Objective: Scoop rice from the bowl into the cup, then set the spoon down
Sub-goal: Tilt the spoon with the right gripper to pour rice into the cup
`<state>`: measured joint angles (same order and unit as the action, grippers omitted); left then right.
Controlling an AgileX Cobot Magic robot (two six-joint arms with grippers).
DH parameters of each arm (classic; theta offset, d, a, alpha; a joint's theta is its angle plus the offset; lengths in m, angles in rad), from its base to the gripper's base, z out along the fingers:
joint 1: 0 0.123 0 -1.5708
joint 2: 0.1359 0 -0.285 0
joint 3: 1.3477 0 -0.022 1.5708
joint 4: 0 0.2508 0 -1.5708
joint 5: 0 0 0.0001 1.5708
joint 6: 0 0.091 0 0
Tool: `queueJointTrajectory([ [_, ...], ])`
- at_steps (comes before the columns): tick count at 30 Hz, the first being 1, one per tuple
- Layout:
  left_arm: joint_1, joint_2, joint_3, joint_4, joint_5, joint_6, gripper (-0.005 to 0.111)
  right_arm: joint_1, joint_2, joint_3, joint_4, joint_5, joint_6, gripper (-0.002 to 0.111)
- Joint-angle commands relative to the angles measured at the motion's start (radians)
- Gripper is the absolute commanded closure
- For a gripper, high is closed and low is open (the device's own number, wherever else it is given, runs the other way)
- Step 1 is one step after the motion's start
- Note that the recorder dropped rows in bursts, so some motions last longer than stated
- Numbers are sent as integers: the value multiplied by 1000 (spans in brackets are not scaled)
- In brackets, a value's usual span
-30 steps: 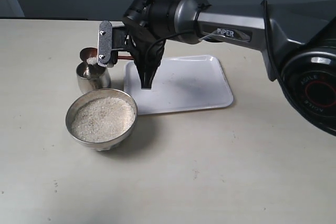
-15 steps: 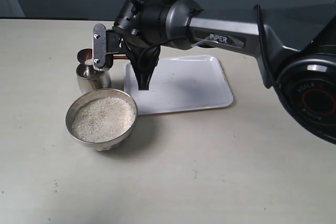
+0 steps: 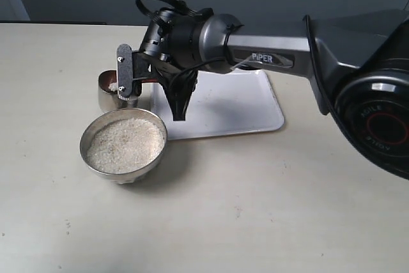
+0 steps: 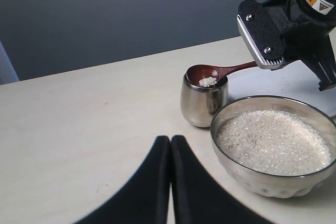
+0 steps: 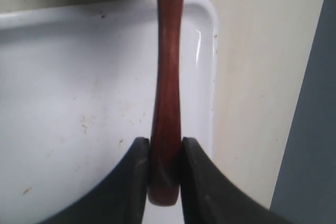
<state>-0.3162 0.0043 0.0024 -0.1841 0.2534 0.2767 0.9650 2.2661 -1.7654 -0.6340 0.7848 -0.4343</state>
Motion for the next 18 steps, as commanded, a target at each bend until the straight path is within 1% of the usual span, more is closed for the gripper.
queueJointTrajectory([
  [1,-5,-4,-2,-1,-15,-5,106,3,-12,6,-13,-7,6,109],
  [18,-5,-4,-2,2,-15,-5,106,3,-30,6,-22,-40,6,109],
])
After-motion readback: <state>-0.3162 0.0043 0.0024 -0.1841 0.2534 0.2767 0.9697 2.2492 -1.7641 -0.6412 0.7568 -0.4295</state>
